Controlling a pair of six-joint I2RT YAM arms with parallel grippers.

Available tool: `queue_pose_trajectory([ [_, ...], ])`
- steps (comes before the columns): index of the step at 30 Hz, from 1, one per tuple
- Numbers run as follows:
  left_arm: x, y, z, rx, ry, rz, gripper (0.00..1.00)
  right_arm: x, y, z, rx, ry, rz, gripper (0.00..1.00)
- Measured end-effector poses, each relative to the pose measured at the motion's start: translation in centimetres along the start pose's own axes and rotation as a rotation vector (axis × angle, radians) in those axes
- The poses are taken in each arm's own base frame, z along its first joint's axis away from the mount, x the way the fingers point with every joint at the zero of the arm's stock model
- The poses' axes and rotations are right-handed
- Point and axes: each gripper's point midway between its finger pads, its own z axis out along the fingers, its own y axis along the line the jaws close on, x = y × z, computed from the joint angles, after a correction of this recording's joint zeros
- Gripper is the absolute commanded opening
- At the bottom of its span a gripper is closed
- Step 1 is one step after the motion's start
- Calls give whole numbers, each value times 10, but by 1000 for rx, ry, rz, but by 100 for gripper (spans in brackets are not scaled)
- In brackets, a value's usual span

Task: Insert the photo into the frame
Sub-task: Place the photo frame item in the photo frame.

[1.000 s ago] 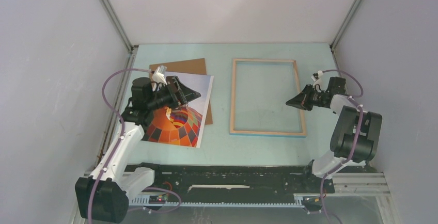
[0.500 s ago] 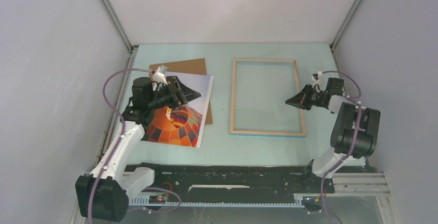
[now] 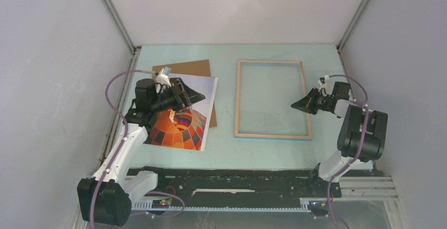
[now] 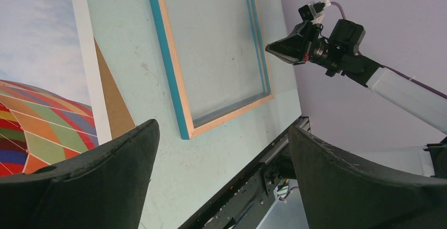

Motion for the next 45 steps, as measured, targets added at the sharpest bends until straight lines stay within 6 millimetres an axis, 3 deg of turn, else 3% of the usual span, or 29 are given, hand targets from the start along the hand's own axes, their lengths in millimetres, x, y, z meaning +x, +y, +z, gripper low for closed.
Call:
queue_pose_trajectory([
  [28, 2, 1, 2, 3, 15, -8, 100, 1, -10, -1, 2, -18, 6, 0],
  [37, 3, 1, 2, 4, 17, -9, 100, 10, -17, 3, -16, 19, 36, 0],
  [45, 2, 1, 2, 5, 17, -9, 100, 17, -13, 1, -49, 66, 73, 0],
])
